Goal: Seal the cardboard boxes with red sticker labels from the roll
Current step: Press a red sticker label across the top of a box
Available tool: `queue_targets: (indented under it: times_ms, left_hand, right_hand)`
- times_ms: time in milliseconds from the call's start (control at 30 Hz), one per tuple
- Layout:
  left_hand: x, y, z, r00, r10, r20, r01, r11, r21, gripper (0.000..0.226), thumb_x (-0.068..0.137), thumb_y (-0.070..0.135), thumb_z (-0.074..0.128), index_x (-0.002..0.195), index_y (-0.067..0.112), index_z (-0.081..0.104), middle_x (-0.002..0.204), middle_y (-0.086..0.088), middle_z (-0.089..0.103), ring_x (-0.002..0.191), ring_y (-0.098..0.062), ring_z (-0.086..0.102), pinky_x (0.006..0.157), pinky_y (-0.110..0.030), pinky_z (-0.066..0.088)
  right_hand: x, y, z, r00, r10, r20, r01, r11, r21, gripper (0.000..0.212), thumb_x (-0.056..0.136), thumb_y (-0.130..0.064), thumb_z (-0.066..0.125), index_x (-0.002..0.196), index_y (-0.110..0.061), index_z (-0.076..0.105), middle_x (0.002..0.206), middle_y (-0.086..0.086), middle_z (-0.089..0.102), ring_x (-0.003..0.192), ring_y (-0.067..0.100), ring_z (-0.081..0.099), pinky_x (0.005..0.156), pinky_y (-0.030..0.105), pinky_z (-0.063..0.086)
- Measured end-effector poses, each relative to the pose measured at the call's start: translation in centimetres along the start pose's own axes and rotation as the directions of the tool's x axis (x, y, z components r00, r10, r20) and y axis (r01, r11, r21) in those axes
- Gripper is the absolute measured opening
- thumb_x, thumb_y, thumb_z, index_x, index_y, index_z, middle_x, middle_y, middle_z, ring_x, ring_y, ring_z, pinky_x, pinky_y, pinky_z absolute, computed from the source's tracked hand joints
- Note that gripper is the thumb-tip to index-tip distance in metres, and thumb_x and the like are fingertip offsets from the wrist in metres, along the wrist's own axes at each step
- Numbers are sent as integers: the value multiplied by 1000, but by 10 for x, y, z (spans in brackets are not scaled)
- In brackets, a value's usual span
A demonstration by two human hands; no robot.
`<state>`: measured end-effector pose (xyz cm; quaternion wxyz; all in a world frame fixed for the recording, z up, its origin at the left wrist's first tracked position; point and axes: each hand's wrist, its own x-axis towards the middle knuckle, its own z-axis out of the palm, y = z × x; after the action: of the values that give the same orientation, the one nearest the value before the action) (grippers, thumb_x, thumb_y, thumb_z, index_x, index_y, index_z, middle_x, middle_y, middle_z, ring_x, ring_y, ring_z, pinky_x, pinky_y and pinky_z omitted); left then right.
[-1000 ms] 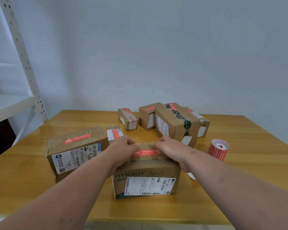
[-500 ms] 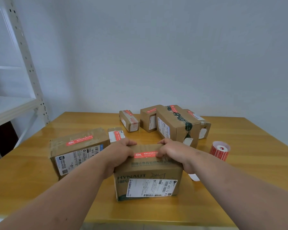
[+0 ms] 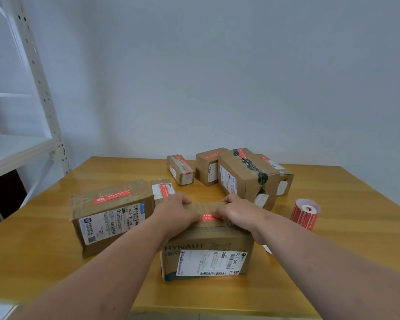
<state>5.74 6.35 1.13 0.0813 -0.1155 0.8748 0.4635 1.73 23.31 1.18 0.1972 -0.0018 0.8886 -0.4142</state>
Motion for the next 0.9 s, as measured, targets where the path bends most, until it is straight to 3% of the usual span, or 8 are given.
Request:
queue_targets:
  times_ms: [100, 200, 267, 333, 467, 700, 800, 900]
  left_hand:
    - [-1, 2, -5, 998, -41, 50, 46, 995, -94, 30, 97, 20, 52, 126, 29, 50, 109, -4, 55, 93, -21, 61, 72, -33, 53]
    - [-5, 1, -10, 995, -47, 92, 59, 990, -127, 31, 100, 18, 47, 128, 31, 49, 108, -5, 56, 91, -20, 63, 64, -30, 51]
    - [-7, 0, -10, 993, -35, 115, 50, 991, -123, 34, 98, 20, 53, 130, 31, 48, 110, -5, 57, 91, -20, 64, 65, -29, 53]
    - [-7, 0, -11, 991, -35, 131, 52, 990, -128, 37, 96, 19, 58, 130, 32, 48, 112, -5, 56, 93, -21, 65, 67, -30, 55]
    - [-8, -1, -12, 989, -46, 143, 70, 984, -162, 39, 97, 13, 54, 131, 32, 49, 114, -7, 55, 96, -23, 65, 73, -33, 57]
    - [-13, -6, -17, 989, -25, 143, 56, 974, -219, 47, 98, 7, 46, 136, 34, 51, 113, -1, 50, 100, -23, 64, 88, -40, 56]
    - [-14, -6, -20, 992, -26, 124, 49, 982, -185, 46, 101, 11, 41, 140, 33, 48, 127, -3, 49, 104, -21, 61, 93, -39, 54]
    - [-16, -5, -22, 994, 9, 108, -5, 999, -36, 42, 104, 24, 39, 145, 29, 42, 147, -3, 40, 118, -19, 52, 99, -36, 46]
  right_hand:
    - [-1, 1, -4, 1000, -11, 23, 9, 998, 59, 33, 95, -25, 51, 128, -26, 48, 114, 5, 57, 107, 23, 55, 99, 42, 46]
    - [-3, 2, -4, 999, -25, 37, 23, 998, 56, 34, 96, -33, 49, 130, -28, 47, 115, 3, 58, 107, 20, 56, 99, 40, 46]
    - [-2, 3, -5, 998, -31, 58, 29, 999, 30, 41, 93, -37, 56, 132, -29, 45, 120, 5, 57, 109, 23, 56, 100, 43, 46]
    - [-1, 3, -6, 997, -22, 73, 19, 999, 44, 45, 93, -29, 57, 136, -29, 43, 125, 6, 54, 112, 25, 55, 101, 44, 46]
    - [-2, 5, -10, 994, -24, 110, 12, 994, 108, 47, 95, -15, 49, 139, -29, 42, 127, 7, 53, 112, 25, 56, 101, 43, 48]
    - [-10, 8, -20, 981, -63, 184, 50, 996, 76, 57, 97, -14, 49, 148, -35, 33, 136, 3, 46, 114, 21, 53, 103, 42, 47]
    - [-16, 6, -30, 951, -92, 294, 90, 996, 18, 83, 85, -30, 70, 152, -36, 22, 145, -1, 37, 126, 21, 41, 111, 42, 35]
    - [-22, 2, -36, 915, -94, 394, 224, 927, -301, 119, 68, -32, 85, 154, -33, 4, 155, -6, 14, 142, 22, 21, 116, 41, 26]
